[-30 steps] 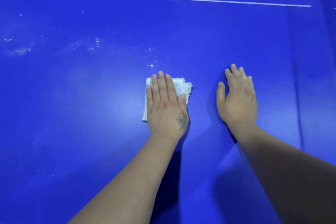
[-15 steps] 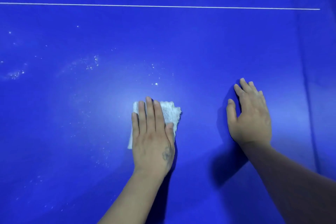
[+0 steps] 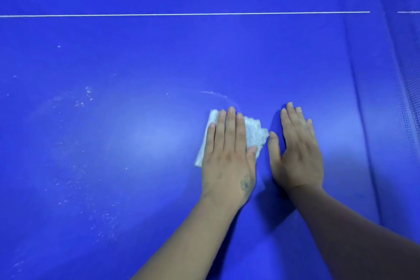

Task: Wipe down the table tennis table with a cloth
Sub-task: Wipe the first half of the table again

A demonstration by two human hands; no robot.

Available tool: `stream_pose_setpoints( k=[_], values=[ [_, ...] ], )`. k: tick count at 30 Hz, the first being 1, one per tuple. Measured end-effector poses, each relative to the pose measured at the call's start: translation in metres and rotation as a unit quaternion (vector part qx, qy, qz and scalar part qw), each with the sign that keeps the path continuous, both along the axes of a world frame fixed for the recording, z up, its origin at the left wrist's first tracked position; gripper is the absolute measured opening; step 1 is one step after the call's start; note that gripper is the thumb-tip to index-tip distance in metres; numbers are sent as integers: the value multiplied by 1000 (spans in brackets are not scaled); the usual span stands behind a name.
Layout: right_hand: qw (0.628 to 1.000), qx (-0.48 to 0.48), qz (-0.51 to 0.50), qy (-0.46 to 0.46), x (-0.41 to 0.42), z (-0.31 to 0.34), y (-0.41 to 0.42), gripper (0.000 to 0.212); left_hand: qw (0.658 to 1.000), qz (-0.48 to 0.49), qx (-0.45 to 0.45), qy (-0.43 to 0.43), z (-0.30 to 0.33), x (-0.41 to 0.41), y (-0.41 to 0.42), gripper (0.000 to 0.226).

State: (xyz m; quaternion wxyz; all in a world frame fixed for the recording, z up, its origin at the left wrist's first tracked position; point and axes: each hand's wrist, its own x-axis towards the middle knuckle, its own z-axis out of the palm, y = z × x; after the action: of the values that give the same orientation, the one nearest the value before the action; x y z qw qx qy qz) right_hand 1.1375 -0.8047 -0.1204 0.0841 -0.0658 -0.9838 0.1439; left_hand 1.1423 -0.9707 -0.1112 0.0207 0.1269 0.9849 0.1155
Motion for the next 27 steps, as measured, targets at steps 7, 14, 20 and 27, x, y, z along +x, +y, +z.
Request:
stream_pose_setpoints(
  k=[7,14,20,27],
  values=[
    [1000,10,10,0,1,-3,3,63,997,71,-37,-13,6,2,-75,68],
    [1000,2,5,-6,1,-5,3,61,982,190,-4,-14,4,-121,-41,73],
    [1000,8,4,-2,0,-5,3,58,999,31,32,12,4,-110,36,68],
    [1000,16,9,3,0,-4,3,57,997,-73,-5,3,7,-29,-25,63]
  ],
)
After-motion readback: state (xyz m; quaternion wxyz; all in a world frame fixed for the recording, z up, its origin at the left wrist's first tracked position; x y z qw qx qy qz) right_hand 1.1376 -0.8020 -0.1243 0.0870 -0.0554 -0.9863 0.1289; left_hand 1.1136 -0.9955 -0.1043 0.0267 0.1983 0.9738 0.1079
